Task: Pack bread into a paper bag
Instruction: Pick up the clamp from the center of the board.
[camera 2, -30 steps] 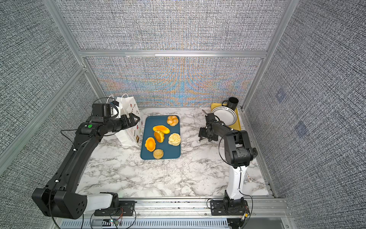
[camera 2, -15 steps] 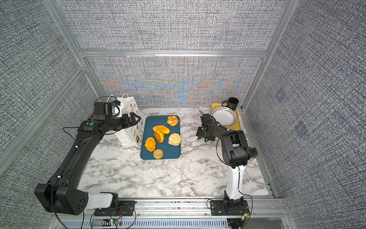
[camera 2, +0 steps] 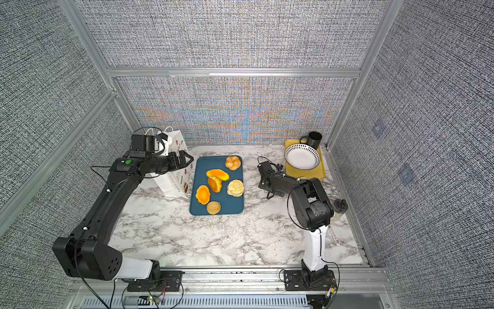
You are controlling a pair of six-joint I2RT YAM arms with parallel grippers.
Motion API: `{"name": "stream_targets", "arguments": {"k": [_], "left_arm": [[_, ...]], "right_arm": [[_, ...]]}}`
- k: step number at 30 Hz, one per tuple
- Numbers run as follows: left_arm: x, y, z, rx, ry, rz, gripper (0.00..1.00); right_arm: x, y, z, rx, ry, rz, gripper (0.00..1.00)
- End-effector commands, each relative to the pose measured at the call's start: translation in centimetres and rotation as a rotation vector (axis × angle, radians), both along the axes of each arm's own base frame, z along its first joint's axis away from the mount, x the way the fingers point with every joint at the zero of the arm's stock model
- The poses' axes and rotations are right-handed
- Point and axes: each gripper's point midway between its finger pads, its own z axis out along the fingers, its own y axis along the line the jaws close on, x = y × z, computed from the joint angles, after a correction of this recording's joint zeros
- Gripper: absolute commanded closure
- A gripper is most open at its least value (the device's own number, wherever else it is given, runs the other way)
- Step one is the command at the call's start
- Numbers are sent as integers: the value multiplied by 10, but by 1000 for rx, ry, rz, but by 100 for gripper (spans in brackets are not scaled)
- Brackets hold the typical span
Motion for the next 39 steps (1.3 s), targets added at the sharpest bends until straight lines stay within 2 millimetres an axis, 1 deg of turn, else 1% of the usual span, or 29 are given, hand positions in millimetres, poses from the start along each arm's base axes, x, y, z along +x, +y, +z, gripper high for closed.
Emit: {"name": "stream_targets", "arguments": {"k": [1, 4, 6, 11, 14, 18, 21, 24, 26, 32, 35, 36, 39], "left_arm": [[-2, -3, 9, -12, -34, -15, 0], [-5, -1, 13, -14, -40, -13, 0], [-7, -2, 15, -15, -45, -14, 0], [-9, -1, 21, -19, -53, -9, 0], [-8, -2, 25, -29, -60, -13, 0], [-5, -5, 29, -45, -69, -16, 0], [-4, -7, 32, -46, -78, -24, 0], [-5, -8, 33, -42, -82, -28, 0], [-5, -8, 34, -42, -85, -30, 0], [-5, -11, 33, -40, -85, -40, 0], [-4, -13, 33, -42, -84, -43, 0], [-4, -14, 32, -41, -82, -45, 0], [-2, -15, 33, -43, -84, -46, 0]], "right_arm": [[-56, 1, -50, 23, 234, -72, 3], [-61, 2, -61, -10, 263, -119, 3], [-69, -3, -70, -25, 280, -166, 3], [-101, -12, -90, -31, 327, -259, 3], [-112, -14, -93, -28, 329, -288, 4], [-123, -5, -103, -30, 353, -280, 4], [-125, 3, -112, -17, 368, -255, 5], [-126, 11, -115, -17, 373, -228, 6], [-130, 12, -118, -19, 379, -226, 6], [-146, 13, -135, -12, 421, -208, 6], [-151, 12, -141, -11, 431, -196, 14], [-153, 12, -143, -13, 435, -195, 19], [-160, 11, -146, -11, 443, -187, 40]]}}
